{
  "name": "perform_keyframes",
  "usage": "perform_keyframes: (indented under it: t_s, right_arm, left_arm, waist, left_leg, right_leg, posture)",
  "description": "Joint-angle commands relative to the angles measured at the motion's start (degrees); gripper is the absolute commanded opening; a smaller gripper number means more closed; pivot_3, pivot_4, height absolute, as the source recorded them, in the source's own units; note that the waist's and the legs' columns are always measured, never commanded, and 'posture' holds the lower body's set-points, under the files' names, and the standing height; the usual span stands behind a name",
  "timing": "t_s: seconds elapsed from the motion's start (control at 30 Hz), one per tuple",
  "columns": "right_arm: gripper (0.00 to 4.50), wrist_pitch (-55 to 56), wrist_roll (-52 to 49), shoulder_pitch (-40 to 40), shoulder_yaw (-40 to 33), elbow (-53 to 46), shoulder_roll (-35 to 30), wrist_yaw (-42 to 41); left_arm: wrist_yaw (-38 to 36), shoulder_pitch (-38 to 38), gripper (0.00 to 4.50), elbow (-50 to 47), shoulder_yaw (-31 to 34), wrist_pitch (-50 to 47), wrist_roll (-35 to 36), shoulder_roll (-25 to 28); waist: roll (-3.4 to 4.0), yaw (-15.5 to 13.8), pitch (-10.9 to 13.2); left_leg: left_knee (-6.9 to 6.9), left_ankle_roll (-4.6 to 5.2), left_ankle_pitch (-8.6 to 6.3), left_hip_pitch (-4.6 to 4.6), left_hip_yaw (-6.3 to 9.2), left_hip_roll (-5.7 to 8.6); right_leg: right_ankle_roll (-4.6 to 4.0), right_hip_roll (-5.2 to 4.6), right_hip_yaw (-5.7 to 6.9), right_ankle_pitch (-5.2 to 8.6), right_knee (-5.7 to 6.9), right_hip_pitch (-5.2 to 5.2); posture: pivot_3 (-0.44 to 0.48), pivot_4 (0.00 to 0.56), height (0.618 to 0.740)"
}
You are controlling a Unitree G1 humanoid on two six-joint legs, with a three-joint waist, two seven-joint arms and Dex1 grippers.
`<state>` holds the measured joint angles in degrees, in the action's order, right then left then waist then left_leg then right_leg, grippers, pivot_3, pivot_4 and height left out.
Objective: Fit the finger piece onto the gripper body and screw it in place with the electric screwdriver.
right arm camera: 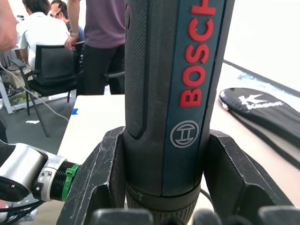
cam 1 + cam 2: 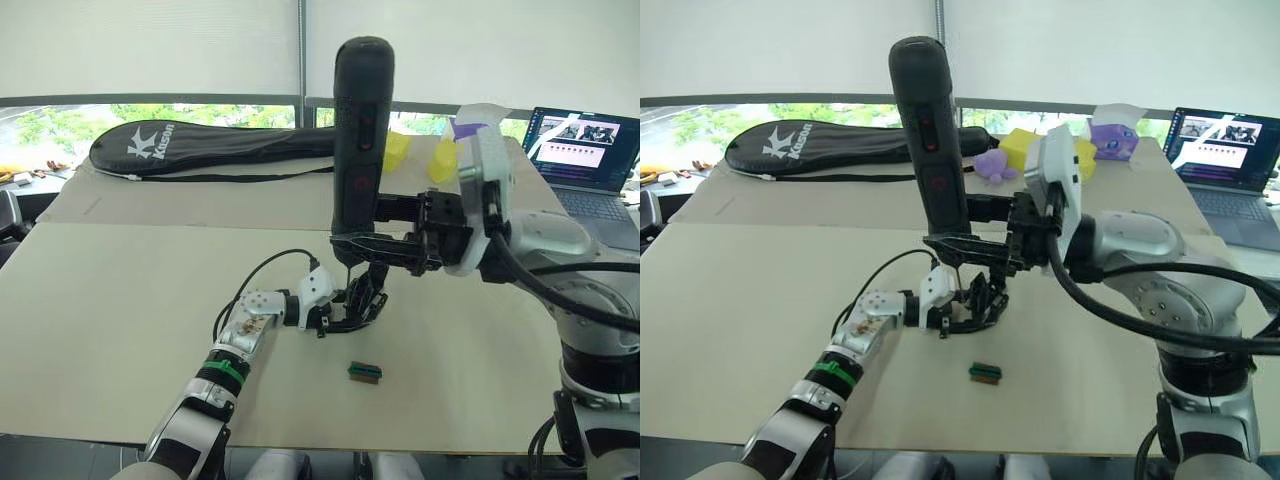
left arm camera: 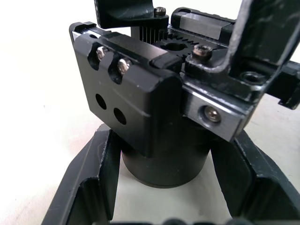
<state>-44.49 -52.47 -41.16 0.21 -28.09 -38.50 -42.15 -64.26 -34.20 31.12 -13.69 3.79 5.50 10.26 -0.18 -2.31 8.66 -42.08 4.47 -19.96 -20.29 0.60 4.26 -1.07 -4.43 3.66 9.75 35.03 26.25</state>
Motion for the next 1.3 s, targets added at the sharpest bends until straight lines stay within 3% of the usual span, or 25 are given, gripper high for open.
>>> perform_keyframes:
  t_s: [0.03, 0.53, 1.3]
  right_arm:
    - [1.96, 1.5, 2.2, -2.0, -0.2, 0.1, 0.4, -0.2]
    - [1.96, 3.1, 8.7, 0.0, 0.9, 0.6, 3.5, -2.5]
    - [1.96, 2.5, 10.3, -1.2, 0.3, 0.4, 4.4, -4.5]
  left_arm:
    - [-0.1, -0.6, 2.29, 0.1, -0.7, 0.7, 0.0, -0.5]
    - [0.2, 0.2, 2.29, -1.0, -0.8, 0.7, 0.0, -0.5]
    - [0.1, 0.2, 2.29, -1.3, -1.0, 0.8, 0.0, -0.5]
  waist:
    - [0.0, 0.0, 0.0]
    - [0.01, 0.0, 0.0]
    - [0.01, 0.1, 0.0]
  left_leg:
    - [0.0, 0.0, 0.0, 0.0, -0.01, 0.0]
    - [0.0, 0.0, 0.0, 0.0, 0.0, 0.0]
    - [0.0, 0.0, 0.0, 0.01, 0.0, 0.0]
  right_leg:
    - [0.0, 0.0, 0.0, 0.0, 0.0, 0.0]
    - [0.0, 0.01, 0.0, 0.0, 0.02, 0.01]
    - [0.0, 0.02, 0.01, 0.0, 0.02, 0.01]
  posture:
    - [0.0, 0.15, 0.74]
    - [0.0, 0.15, 0.74]
    - [0.0, 0.15, 0.74]
